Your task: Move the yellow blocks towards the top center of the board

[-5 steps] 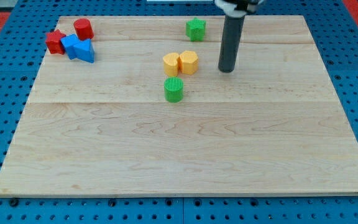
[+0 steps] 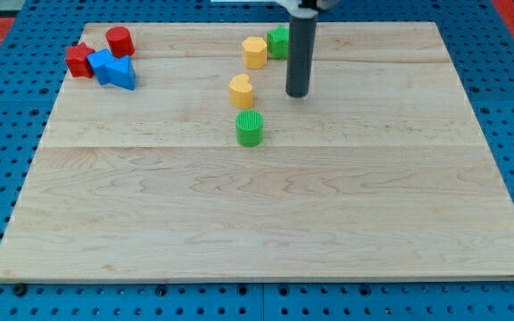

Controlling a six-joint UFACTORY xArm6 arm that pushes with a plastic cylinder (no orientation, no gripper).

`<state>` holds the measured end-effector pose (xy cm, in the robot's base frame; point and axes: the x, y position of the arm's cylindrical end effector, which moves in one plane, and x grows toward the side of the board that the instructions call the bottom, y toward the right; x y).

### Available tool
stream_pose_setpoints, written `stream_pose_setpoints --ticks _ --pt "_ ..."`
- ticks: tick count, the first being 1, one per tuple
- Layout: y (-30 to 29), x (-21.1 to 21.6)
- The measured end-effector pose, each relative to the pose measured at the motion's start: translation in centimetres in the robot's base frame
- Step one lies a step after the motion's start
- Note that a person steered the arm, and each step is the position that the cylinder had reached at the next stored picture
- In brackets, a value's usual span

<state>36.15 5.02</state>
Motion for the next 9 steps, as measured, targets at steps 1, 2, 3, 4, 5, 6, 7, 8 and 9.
stream_pose_setpoints --ticks 1,2,3,4,5,6,7,8,9 --pt "-4.7 -0.2" --pt "-4.9 0.4" --pt "-8.2 2.3" --pt "-11.8 0.9" --pt "-11.7 -2.9" --pt "-9.2 -1.5" --pt "-7.0 0.3" --pt "-4.7 -5.5" --pt "-1.7 -7.9"
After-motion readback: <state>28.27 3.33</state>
